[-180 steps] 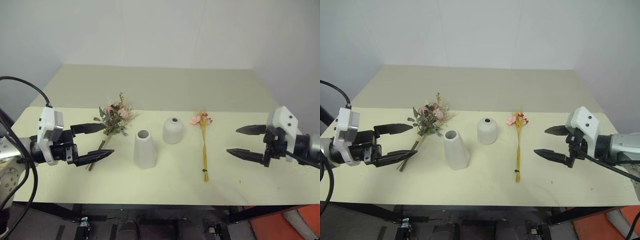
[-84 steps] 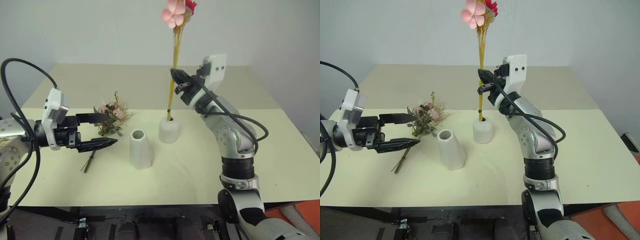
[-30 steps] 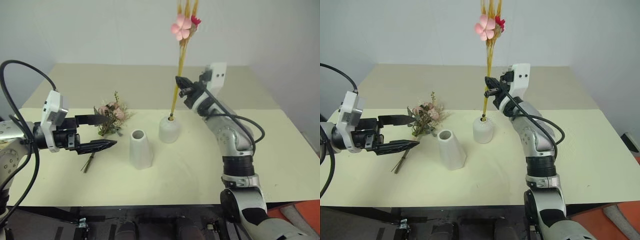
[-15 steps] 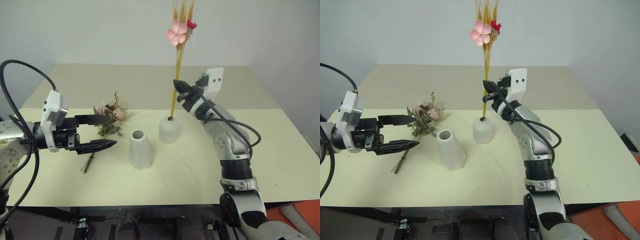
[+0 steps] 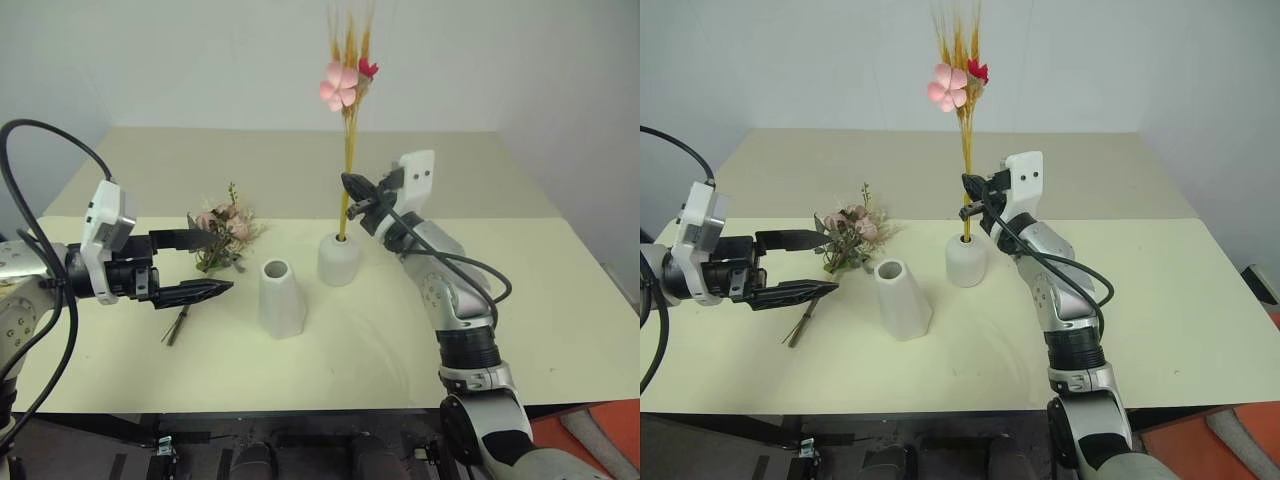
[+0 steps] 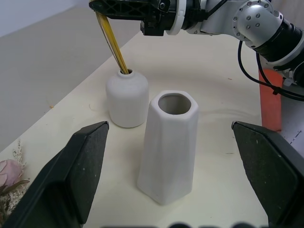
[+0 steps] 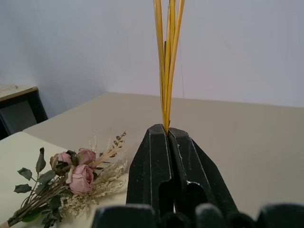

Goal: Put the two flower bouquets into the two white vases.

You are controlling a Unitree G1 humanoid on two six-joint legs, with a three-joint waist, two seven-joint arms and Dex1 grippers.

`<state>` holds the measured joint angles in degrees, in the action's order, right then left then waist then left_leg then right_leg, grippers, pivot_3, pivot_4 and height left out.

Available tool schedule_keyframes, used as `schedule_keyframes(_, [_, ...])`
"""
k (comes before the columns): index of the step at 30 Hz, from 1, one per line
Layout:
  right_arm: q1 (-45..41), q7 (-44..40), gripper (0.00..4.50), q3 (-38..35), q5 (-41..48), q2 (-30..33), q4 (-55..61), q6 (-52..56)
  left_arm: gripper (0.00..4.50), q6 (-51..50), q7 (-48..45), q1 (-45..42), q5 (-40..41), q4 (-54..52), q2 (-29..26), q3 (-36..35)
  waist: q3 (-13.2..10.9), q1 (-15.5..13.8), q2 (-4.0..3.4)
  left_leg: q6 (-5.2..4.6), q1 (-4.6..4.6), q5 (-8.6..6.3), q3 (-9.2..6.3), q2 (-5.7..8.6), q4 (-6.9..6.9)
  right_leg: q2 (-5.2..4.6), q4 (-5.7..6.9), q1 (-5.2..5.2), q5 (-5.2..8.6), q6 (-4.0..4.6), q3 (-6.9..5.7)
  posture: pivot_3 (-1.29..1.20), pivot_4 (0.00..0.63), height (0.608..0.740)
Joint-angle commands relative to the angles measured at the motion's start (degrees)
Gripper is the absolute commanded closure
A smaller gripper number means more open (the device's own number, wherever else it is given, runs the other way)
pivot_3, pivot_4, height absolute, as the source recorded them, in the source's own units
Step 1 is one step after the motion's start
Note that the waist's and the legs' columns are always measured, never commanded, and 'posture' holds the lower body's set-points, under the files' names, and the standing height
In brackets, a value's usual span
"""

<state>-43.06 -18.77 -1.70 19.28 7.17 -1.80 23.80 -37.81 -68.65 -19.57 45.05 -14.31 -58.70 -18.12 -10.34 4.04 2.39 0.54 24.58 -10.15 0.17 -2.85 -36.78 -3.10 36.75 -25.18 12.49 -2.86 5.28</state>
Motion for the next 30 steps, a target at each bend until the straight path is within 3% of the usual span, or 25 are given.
schedule_keyframes(1, [0.6, -0.3, 4.48, -0.2, -0.1, -0.1, 2.7, -1.9, 0.0, 0.1, -0.2, -0.7, 0.4, -1.0, -1.1, -1.2, 0.0, 0.0, 0.0, 0.0, 0.0, 0.0, 0.0, 0.0, 0.0, 0.0, 0.0, 0.0, 0.0, 0.0, 0.0, 0.0, 0.15, 0.74])
schedule_keyframes(6, [3.9, -2.2, 4.48, 1.8, -1.6, 0.5, 3.8, -4.4, 0.0, -0.3, 0.9, -0.2, 0.4, -0.6, -0.7, -1.8, 0.0, 0.0, 0.0, 0.0, 0.0, 0.0, 0.0, 0.0, 0.0, 0.0, 0.0, 0.0, 0.0, 0.0, 0.0, 0.0, 0.15, 0.74])
schedule_keyframes(7, [4.5, -2.4, 4.25, 1.9, -1.6, 0.5, 4.1, -4.7, 0.0, -0.3, 1.2, 0.0, 0.3, -0.3, -0.6, -2.0, 0.0, 0.0, 0.0, 0.0, 0.0, 0.0, 0.0, 0.0, 0.0, 0.0, 0.0, 0.0, 0.0, 0.0, 0.0, 0.0, 0.15, 0.74])
schedule_keyframes(9, [5.4, -3.1, 3.74, 2.0, -1.7, 0.7, 4.8, -5.1, 0.0, -0.3, 1.5, 0.4, 0.1, 0.1, -0.7, -2.3, 0.0, 0.0, 0.0, 0.0, 0.0, 0.0, 0.0, 0.0, 0.0, 0.0, 0.0, 0.0, 0.0, 0.0, 0.01, 0.0, 0.15, 0.74])
schedule_keyframes(19, [9.1, -7.6, 0.18, 0.8, -0.3, 4.9, 9.9, -2.9, 0.0, 0.5, 8.4, 0.6, -5.2, 6.1, 1.2, -0.9, 0.0, -0.1, 0.0, 0.0, -0.03, 0.0, 0.0, 0.01, 0.0, 0.0, 0.0, 0.01, 0.03, -0.05, 0.01, 0.0, 0.15, 0.74])
schedule_keyframes(24, [12.5, -19.0, 0.04, -0.8, 6.2, 16.4, 16.9, 3.9, 0.0, -1.9, 10.8, 0.6, -8.4, 8.3, -0.1, 0.9, 0.0, -0.4, 0.0, 0.0, -0.01, 0.0, 0.01, 0.02, 0.0, -0.03, -0.03, 0.03, 0.04, -0.04, 0.0, 0.0, 0.15, 0.74])
schedule_keyframes(30, [14.3, -32.4, 0.04, -6.6, 17.4, 32.0, 23.2, 11.8, 0.0, -9.0, 16.5, -4.7, -16.0, 12.1, -2.1, 9.7, 0.0, -0.8, 0.01, 0.0, -0.07, 0.0, 0.0, 0.02, 0.0, -0.01, 0.0, 0.06, 0.22, -0.28, -0.01, 0.0, 0.15, 0.74])
